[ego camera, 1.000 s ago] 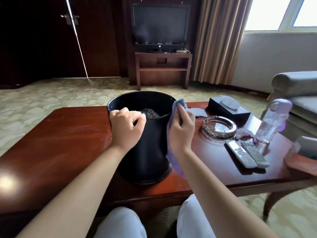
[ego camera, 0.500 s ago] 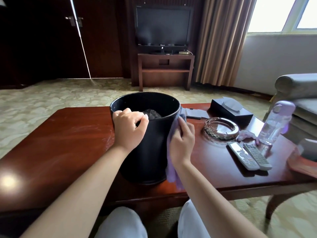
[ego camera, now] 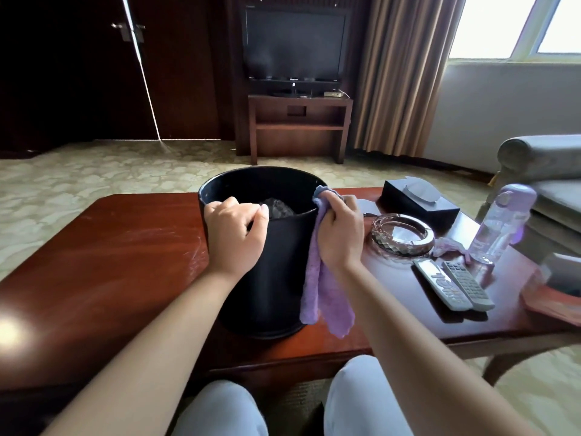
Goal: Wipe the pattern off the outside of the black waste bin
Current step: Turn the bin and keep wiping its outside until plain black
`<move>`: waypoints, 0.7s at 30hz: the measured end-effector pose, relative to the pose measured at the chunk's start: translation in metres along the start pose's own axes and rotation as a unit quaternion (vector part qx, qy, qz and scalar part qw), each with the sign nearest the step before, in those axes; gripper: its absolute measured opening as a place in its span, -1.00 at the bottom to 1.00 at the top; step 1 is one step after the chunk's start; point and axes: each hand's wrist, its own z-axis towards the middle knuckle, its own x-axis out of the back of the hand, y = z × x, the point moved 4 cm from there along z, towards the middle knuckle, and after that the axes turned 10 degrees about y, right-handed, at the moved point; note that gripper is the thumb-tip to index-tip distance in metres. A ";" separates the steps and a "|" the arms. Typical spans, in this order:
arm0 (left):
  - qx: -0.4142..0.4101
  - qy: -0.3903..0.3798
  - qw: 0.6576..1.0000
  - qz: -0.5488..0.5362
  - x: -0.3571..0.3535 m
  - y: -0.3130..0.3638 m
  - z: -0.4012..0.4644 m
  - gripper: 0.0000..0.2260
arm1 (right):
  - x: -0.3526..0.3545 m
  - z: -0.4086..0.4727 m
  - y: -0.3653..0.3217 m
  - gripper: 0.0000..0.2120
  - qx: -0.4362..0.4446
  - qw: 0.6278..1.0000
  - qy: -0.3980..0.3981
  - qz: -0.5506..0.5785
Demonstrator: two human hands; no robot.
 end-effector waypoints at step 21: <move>-0.005 -0.013 1.000 0.013 -0.001 -0.001 -0.001 -0.61 | -0.004 0.002 0.007 -0.72 0.020 0.996 -0.003 -0.087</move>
